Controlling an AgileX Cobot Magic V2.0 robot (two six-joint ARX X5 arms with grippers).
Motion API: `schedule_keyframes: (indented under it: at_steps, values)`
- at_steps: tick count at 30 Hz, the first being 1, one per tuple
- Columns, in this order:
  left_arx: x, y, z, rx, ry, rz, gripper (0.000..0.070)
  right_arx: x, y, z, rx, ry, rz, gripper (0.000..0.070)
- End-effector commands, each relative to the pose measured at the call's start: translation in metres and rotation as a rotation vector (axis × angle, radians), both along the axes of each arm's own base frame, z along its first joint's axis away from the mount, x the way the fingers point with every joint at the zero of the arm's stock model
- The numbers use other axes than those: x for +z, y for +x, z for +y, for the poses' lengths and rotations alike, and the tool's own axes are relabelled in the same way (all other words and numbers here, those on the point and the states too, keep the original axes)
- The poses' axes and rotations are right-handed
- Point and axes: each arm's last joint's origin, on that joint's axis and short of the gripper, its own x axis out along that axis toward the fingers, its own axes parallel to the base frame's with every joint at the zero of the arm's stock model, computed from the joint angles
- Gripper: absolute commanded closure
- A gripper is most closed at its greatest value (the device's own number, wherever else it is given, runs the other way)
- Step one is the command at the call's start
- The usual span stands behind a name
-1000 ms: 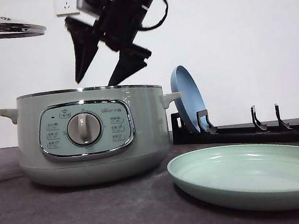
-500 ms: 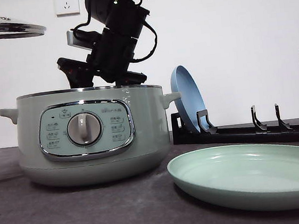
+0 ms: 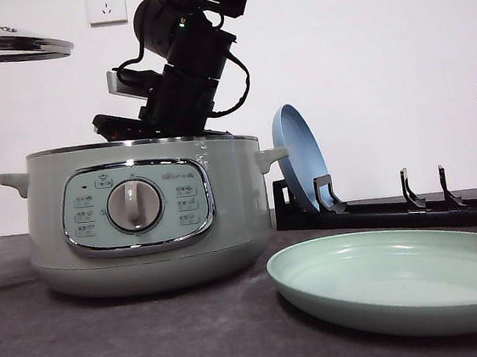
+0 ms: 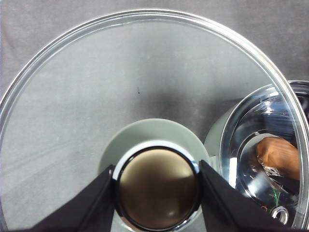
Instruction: Transfer potato from steamer to green plate
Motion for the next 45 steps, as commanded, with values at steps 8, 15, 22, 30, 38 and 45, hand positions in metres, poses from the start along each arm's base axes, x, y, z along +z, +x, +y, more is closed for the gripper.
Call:
schedule_keyframes:
  at_steps: [8, 15, 22, 30, 38, 45]
  values:
    - [0.017, -0.007, 0.000, 0.003, -0.001, -0.089, 0.0699, -0.002, -0.001, 0.006, 0.014, -0.008, 0.006, 0.0511]
    - [0.017, -0.007, 0.000, 0.003, -0.002, -0.089, 0.0699, 0.025, -0.006, 0.000, 0.020, 0.030, -0.039, 0.0540]
    - [0.017, -0.007, 0.000, -0.002, -0.006, -0.091, 0.0699, 0.080, -0.025, -0.017, 0.021, 0.088, -0.112, 0.0540]
    - [0.017, -0.007, -0.003, -0.046, -0.047, -0.090, 0.0699, 0.147, -0.062, -0.054, 0.018, 0.122, -0.157, 0.0545]
    - [0.018, -0.007, -0.012, -0.093, -0.062, -0.091, 0.0699, 0.182, -0.101, -0.096, -0.027, 0.098, -0.197, 0.0545]
    - [0.018, -0.008, -0.023, -0.133, -0.064, -0.091, 0.0699, 0.158, -0.132, -0.140, -0.109, 0.057, -0.204, 0.0545]
